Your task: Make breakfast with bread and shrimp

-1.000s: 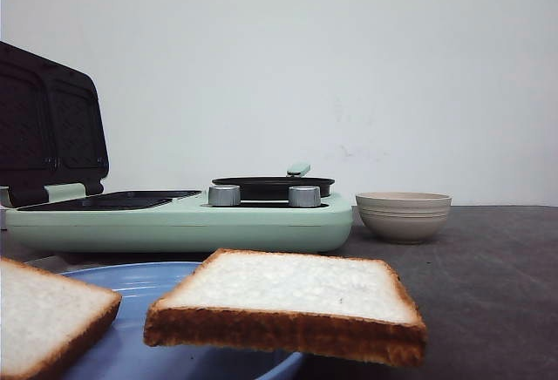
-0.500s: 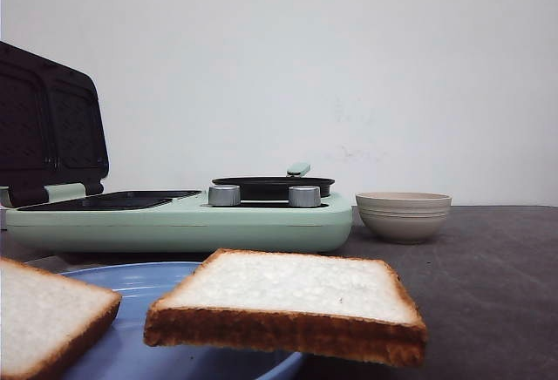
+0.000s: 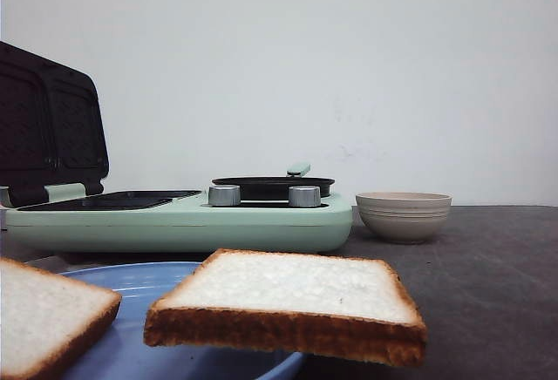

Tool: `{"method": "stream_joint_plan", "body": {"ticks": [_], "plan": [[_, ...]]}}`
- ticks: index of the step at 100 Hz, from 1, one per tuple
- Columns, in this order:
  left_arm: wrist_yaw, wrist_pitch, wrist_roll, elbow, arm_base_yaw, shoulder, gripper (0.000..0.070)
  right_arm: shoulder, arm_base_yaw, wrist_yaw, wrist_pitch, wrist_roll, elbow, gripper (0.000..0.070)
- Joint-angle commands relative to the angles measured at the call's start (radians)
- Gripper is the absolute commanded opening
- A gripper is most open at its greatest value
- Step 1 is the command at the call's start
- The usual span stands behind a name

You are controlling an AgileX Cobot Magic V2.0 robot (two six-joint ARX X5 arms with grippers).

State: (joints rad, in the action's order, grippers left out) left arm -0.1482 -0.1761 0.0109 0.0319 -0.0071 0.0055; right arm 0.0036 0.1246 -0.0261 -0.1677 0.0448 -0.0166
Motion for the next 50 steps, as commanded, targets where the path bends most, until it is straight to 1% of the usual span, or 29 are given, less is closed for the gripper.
{"method": "stream_joint_plan", "body": {"ticks": [1,50], "plan": [[-0.003,-0.006,0.001,-0.016,0.000,-0.001,0.0000,0.000,0.004,0.000,0.013,-0.008,0.004,0.0000],[-0.003,-0.006,0.001,-0.016,0.000,-0.001,0.0000,0.000,0.004,-0.001,0.014,-0.017,0.004,0.0000]]}}
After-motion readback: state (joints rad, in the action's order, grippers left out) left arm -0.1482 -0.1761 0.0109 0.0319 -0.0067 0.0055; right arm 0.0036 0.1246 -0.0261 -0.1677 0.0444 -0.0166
